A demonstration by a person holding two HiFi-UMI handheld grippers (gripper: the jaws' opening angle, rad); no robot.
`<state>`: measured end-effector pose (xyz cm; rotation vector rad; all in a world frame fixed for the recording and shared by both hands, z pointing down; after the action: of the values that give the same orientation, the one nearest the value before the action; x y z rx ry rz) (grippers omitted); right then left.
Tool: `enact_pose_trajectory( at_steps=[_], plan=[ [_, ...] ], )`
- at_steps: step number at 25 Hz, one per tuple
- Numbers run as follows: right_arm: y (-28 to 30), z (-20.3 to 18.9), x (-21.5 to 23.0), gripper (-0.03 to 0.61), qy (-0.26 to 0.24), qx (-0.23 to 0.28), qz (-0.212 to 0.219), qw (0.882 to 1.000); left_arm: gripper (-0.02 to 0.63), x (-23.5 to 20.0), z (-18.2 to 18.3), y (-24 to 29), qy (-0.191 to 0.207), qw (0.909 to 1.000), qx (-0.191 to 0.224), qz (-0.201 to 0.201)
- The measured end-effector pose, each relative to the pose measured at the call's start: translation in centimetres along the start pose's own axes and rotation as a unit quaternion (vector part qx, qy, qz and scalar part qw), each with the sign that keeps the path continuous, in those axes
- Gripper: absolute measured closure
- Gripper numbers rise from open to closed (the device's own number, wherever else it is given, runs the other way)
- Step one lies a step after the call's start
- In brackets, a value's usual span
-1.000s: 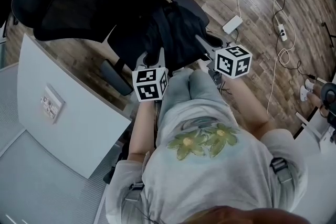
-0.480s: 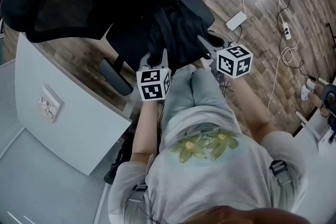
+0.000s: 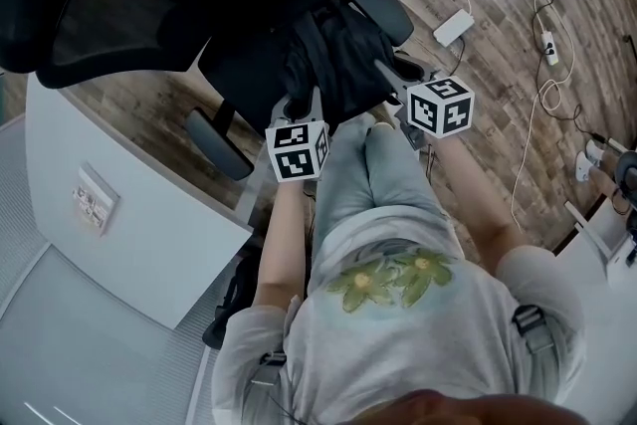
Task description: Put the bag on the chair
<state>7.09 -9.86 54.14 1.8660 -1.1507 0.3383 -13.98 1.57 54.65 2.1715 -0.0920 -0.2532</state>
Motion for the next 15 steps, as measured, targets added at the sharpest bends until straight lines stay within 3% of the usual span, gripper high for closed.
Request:
enact_pose_trajectory(
  at_steps=[15],
  plan=[
    [3.4,-2.3,4.2,0.489,0.01,-0.022,-0.048,0.999,0.552,-0.3,-2.4,6.0,-0.019,0.9994,-0.031,0.002]
  ],
)
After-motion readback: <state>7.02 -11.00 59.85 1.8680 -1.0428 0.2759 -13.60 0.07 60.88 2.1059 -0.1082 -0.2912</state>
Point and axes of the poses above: the fingertips, and each gripper's own axes: y forward along the fingers, x to its right, z out of its top, the point moved 9 cm from there along -y, backward along the fingers, and after that the axes turned 11 degrees about z, right-handed, at the moved point
